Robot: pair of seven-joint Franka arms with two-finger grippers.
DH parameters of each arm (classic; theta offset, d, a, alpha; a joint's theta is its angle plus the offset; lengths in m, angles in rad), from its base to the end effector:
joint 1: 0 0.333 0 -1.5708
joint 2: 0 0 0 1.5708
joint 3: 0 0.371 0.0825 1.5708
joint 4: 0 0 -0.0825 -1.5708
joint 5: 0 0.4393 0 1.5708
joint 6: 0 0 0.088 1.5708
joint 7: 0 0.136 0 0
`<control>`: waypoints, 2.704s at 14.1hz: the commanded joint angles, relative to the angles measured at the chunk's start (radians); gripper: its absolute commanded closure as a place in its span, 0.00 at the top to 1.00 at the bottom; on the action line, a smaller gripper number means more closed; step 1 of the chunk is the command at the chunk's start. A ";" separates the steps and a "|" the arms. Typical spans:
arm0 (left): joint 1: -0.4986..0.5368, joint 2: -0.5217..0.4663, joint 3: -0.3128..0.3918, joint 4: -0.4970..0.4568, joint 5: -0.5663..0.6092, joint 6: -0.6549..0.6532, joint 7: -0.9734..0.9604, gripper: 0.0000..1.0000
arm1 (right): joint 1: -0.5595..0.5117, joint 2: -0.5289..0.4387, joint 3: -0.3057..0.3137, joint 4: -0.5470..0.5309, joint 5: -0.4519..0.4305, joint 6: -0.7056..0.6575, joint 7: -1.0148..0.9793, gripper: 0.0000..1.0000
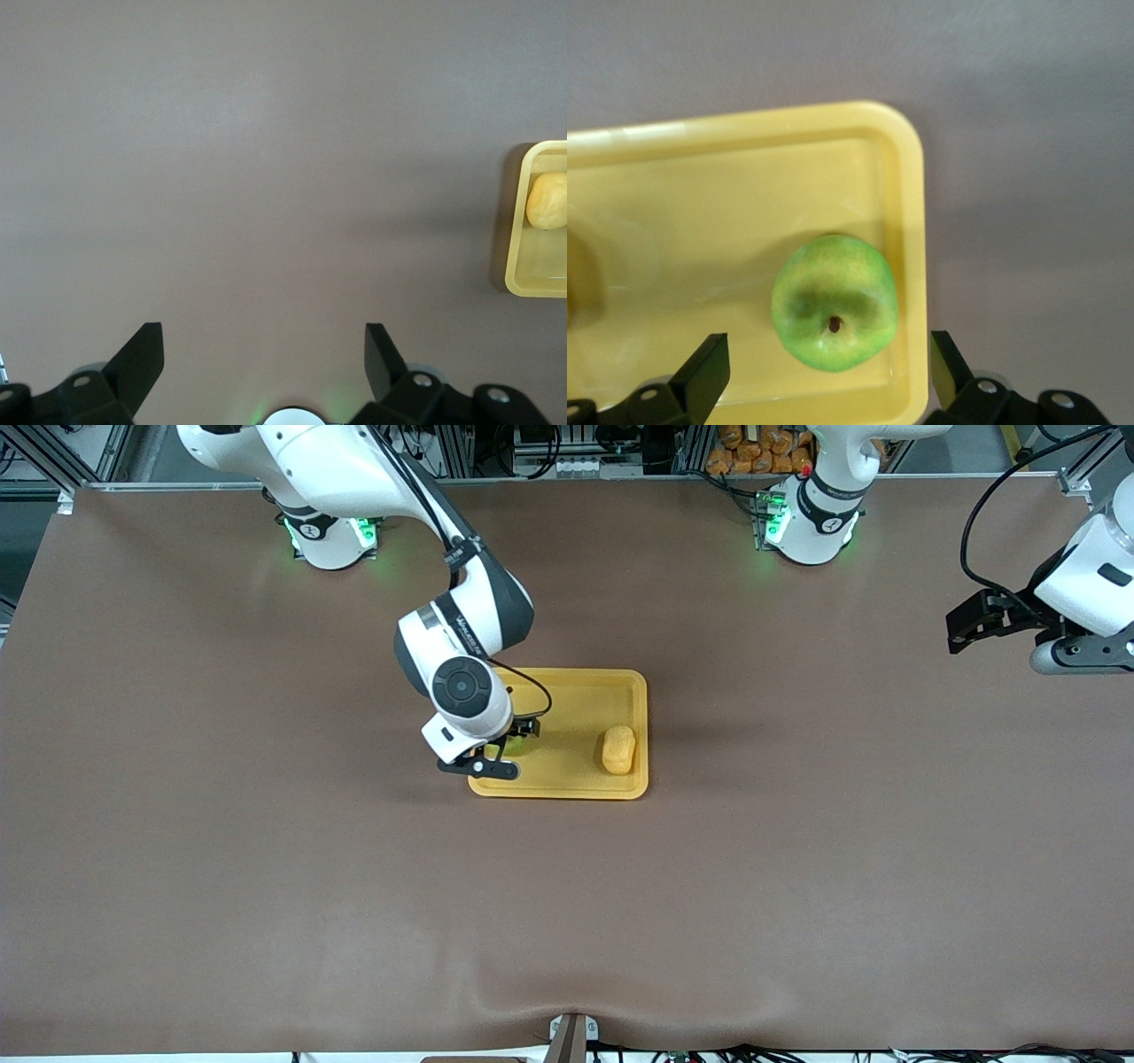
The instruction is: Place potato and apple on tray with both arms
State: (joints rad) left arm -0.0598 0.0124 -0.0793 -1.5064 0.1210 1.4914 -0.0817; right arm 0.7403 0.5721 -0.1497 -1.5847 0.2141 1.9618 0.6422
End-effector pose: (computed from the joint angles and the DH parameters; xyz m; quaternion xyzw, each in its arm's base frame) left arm 0.6023 -0.0666 0.6709 -0.9978 0.0247 0.0070 0.0610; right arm 0.5986 0.4409 0.2797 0.9920 -0.0676 -0.1065 0.0101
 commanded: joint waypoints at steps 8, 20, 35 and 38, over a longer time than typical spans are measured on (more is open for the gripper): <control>0.017 -0.103 -0.005 -0.097 -0.064 0.000 -0.167 1.00 | -0.180 -0.061 0.010 0.276 0.016 -0.394 -0.009 1.00; 0.017 -0.149 -0.008 -0.121 -0.084 -0.045 -0.044 1.00 | -0.439 -0.130 0.016 0.466 0.001 -0.613 -0.122 1.00; 0.018 -0.169 -0.005 -0.121 -0.084 -0.059 -0.023 1.00 | -0.684 -0.452 0.025 0.310 -0.120 -0.670 -0.599 1.00; 0.017 -0.172 -0.008 -0.120 -0.084 -0.057 -0.021 1.00 | -0.706 -0.552 0.027 0.169 -0.153 -0.591 -0.650 1.00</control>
State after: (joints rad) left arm -0.0516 -0.1307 -0.0840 -1.6092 0.0551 1.4409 -0.1223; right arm 0.0673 0.1272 -0.1502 -1.2594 0.0842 1.3031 0.0279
